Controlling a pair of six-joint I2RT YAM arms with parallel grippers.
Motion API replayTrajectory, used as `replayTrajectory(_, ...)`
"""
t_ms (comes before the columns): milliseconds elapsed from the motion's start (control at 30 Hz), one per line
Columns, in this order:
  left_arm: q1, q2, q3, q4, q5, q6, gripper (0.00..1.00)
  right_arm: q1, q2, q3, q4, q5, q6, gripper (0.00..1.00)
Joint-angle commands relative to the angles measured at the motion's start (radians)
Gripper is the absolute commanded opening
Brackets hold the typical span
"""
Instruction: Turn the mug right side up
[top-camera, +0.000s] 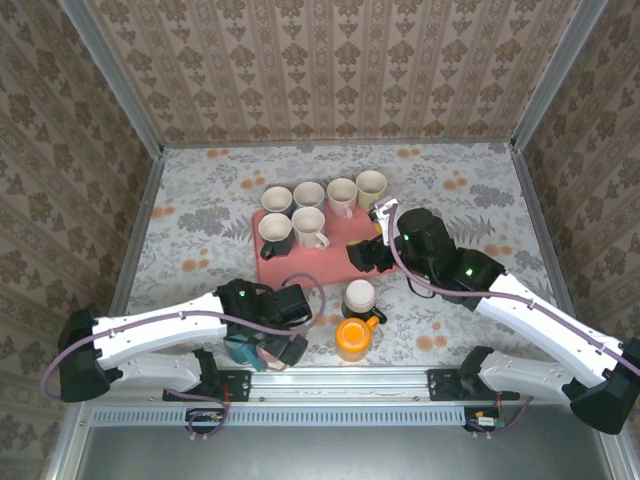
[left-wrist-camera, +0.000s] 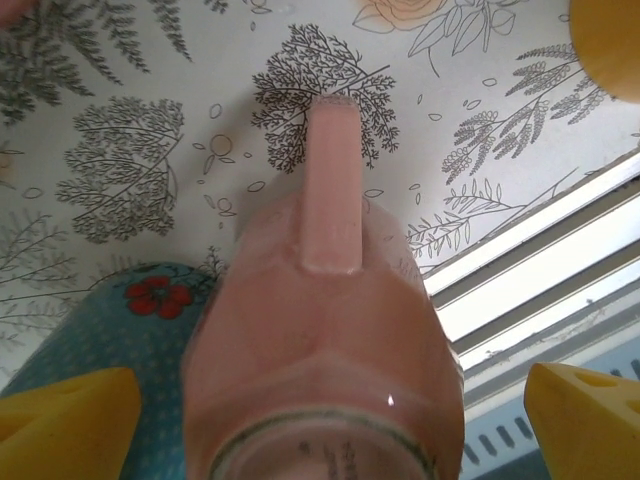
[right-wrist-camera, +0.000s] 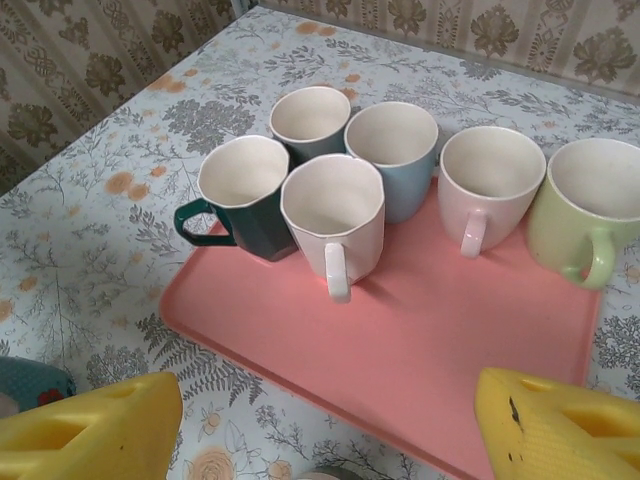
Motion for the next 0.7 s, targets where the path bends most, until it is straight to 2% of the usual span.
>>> replayTrajectory(0,-0.01,0.024,-0.036,0.051,0.032,-0.028,1.0,-0.009,-0.008,-0.006,-0.01,-0.012,0.018,0.78)
replayTrajectory(333,-0.011,0.131,-0.099,0.125,0.023,-0.039,0.96,-0.012,0.012,-0.007,-0.003,-0.024,0.022,0.78)
replayTrajectory(467,-0.011,0.17,-0.101,0.152,0.015,-0.036,0.84,-0.016,0.02,-0.012,0.005,-0.03,0.027,0.77)
replayTrajectory(600,-0.011,0.169,-0.079,0.139,-0.051,-0.024,0.68,-0.014,0.026,-0.012,0.007,-0.037,0.034,0.77)
replayTrajectory(667,-0.007,0.168,-0.065,0.134,-0.081,-0.014,0.64,-0.016,0.025,-0.015,0.009,-0.041,0.037,0.77)
